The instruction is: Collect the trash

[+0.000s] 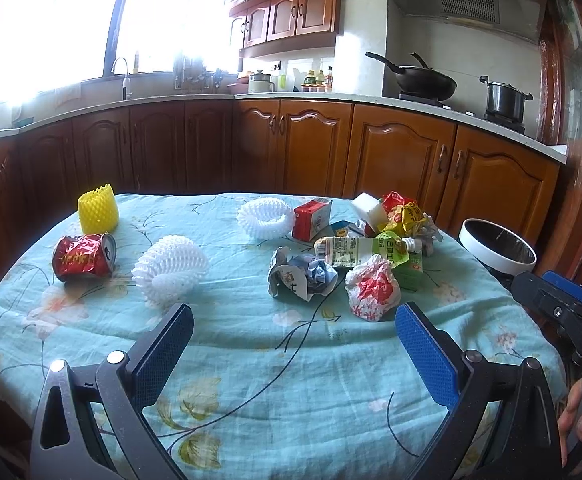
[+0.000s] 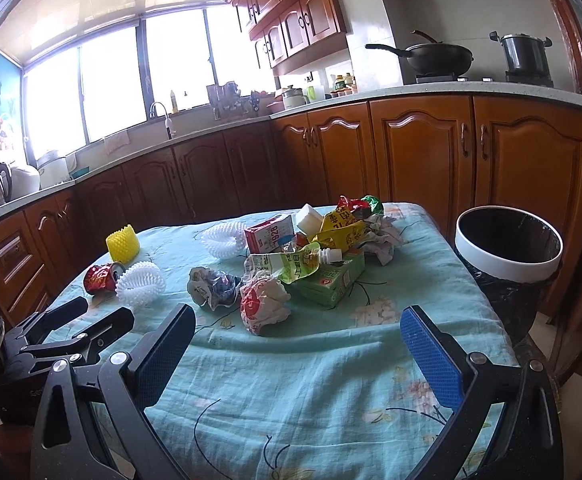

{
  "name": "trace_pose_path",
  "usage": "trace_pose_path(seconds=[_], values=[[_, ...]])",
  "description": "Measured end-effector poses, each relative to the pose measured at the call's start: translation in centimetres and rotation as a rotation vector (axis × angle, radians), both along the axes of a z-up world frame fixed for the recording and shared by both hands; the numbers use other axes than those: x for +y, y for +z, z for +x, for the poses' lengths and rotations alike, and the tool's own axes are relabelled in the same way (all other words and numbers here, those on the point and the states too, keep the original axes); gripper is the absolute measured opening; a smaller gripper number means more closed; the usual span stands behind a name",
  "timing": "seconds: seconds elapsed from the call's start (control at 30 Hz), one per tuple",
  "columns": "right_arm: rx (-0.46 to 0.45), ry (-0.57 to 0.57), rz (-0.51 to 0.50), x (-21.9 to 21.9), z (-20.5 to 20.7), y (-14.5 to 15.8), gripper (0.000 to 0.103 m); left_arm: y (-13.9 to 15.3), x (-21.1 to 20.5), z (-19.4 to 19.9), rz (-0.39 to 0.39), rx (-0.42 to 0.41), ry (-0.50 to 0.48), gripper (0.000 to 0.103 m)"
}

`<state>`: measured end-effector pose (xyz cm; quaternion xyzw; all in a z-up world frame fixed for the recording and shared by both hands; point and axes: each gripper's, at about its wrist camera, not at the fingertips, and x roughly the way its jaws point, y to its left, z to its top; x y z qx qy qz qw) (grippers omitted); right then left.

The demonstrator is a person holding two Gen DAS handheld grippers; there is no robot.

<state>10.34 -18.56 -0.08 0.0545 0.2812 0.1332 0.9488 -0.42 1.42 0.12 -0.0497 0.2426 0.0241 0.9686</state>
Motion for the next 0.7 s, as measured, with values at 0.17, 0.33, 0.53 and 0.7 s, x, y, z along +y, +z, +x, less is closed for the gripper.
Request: trace_pose_path(seconds=[0.17,0.33,0.53,0.7], values=[[0.0,-0.002,0.003,0.1,-0.02,-0.04,0.103,-0.02,-0.05,0.13,0.002,-0.001,0.001,0.102],[0.002,-0.001,0.007,0.04,-0.02,-0.04,0.103,-0.01,0.0,0.09,0.002,-0.001,0.001,0.102],[0.003,0.001,0.011,0.0,-0.09,-0.06,0.103,-0.05,0.04,0.23,0.004,0.005,-0.001,0.102],[0.01,0.005,0.014,0.07,0.0,-0.2,0.103,-0.23,0.27,0.57,-0.001,0.016,0.001,0.102]])
